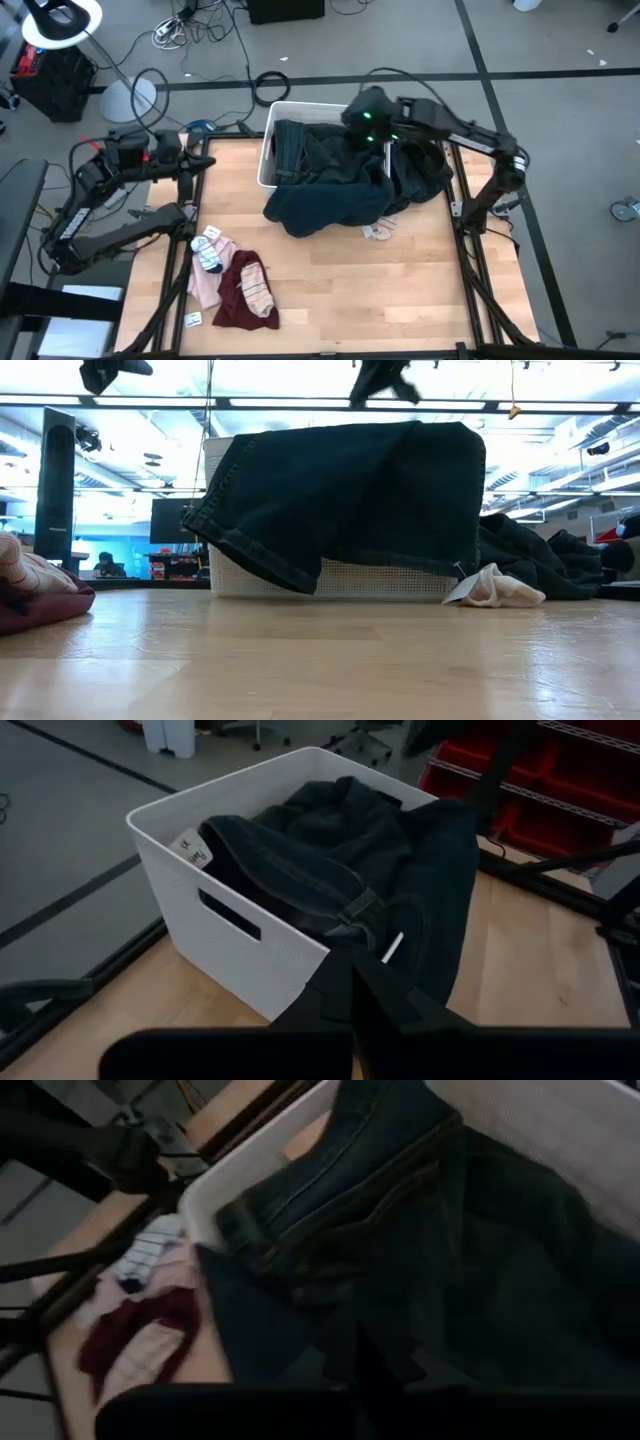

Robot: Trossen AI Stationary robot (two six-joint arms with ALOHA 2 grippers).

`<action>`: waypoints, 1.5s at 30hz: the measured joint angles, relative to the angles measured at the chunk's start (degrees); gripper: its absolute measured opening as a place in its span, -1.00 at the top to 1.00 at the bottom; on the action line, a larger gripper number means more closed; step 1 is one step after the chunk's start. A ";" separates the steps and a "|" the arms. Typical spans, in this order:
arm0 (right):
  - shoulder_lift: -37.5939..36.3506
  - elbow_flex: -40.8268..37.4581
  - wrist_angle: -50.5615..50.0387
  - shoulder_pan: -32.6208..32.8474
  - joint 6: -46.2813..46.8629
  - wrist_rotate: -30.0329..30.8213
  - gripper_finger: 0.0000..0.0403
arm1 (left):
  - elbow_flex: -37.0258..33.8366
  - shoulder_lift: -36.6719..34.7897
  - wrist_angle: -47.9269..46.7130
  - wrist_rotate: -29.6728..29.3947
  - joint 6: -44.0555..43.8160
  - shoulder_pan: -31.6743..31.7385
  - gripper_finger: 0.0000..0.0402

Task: Sort clothes
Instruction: Put the dark blue pants into the white laundry bin

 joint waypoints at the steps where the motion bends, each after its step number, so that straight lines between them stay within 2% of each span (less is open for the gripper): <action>1: -1.16 0.00 -0.89 1.35 1.57 1.03 1.00 | -1.17 -0.73 0.49 0.04 -0.01 0.00 0.99; 7: -4.69 0.02 -4.27 12.27 11.36 9.37 1.00 | -6.27 -3.36 0.84 1.85 -0.51 0.01 0.99; 16: -5.02 -2.16 -8.87 28.26 30.73 25.73 1.00 | -8.30 -3.57 1.13 4.69 -0.66 0.00 0.99; 20: -5.11 -6.26 -11.91 32.35 41.62 26.88 0.98 | -8.30 -3.61 1.13 5.33 -0.63 0.00 0.99; 24: -4.98 -12.77 -10.46 35.48 47.17 26.91 0.95 | -8.30 -3.59 1.13 6.51 -0.40 0.00 0.99; 28: -4.97 -20.62 -4.24 37.07 53.41 26.94 0.91 | -8.30 -3.59 1.11 7.30 -0.39 0.00 0.99; 32: -4.99 -29.90 7.40 37.56 56.01 28.55 0.85 | -8.30 -3.59 1.09 7.38 -0.37 0.00 0.99; 38: -4.97 -43.82 31.62 37.14 55.66 29.75 0.65 | -8.30 -3.59 1.05 7.44 -1.00 0.00 0.99; 45: -4.97 -59.28 58.46 36.69 56.27 35.64 0.36 | -8.30 -3.59 1.02 7.47 -2.07 0.00 0.99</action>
